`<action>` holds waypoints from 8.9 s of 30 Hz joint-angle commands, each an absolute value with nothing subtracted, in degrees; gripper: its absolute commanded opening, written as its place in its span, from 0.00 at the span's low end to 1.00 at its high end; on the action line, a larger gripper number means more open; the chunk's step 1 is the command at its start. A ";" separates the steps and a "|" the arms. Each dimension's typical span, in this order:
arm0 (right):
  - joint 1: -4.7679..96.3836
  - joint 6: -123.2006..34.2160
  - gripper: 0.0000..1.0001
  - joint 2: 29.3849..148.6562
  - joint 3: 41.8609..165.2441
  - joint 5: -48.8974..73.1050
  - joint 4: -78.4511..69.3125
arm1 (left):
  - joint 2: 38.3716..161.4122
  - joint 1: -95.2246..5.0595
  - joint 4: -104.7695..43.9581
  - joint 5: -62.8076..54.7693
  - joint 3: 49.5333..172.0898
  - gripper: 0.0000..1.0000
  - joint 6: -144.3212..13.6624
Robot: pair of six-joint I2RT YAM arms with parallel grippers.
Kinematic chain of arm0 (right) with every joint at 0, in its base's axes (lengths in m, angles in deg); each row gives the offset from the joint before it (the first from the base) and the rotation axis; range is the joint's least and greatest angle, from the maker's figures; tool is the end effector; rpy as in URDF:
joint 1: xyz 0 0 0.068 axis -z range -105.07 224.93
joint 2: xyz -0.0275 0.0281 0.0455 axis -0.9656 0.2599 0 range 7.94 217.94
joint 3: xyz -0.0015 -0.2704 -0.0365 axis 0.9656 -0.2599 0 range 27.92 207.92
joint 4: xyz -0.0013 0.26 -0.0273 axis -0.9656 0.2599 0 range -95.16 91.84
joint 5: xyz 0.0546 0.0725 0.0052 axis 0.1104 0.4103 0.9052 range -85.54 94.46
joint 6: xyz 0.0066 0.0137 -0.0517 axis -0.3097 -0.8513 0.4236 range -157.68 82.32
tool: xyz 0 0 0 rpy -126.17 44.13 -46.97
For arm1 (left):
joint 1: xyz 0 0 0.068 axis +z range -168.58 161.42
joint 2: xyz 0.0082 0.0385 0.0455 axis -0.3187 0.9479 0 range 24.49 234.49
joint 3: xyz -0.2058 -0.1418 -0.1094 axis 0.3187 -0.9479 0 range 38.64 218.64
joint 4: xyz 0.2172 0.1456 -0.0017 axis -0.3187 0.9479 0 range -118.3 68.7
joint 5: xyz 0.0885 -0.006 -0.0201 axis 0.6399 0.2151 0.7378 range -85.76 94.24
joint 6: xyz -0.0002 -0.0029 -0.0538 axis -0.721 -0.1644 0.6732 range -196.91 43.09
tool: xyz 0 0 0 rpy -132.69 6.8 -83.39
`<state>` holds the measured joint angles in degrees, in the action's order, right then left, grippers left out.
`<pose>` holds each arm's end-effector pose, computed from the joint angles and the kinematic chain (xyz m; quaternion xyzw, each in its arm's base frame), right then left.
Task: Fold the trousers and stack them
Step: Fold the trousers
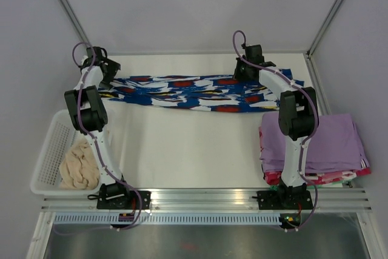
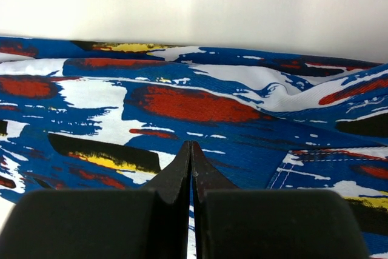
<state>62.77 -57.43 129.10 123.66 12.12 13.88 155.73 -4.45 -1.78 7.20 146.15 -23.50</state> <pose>0.4698 0.1061 0.2120 0.0351 0.9197 0.1654 0.3543 0.4967 0.1269 0.1841 -0.5299 0.7766 -0.0913 0.3282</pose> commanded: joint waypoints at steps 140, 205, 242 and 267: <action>45.40 -43.22 0.91 147.24 150.26 12.99 11.10 | 147.00 9.45 -17.85 1.51 129.60 0.27 -11.78; 45.67 -47.34 0.93 151.03 154.92 5.87 14.09 | 166.86 4.71 -19.87 14.96 160.89 0.02 -11.17; 47.42 -50.33 0.94 150.85 153.51 8.94 10.83 | 177.05 -1.97 -29.27 8.55 172.24 0.74 -10.21; 49.27 -52.00 0.94 146.72 149.21 11.85 8.19 | 154.30 0.05 -2.68 19.00 157.39 0.82 -19.09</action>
<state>49.22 -51.44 151.38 150.04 11.47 10.34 158.13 -0.15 -9.21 16.43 158.82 -17.88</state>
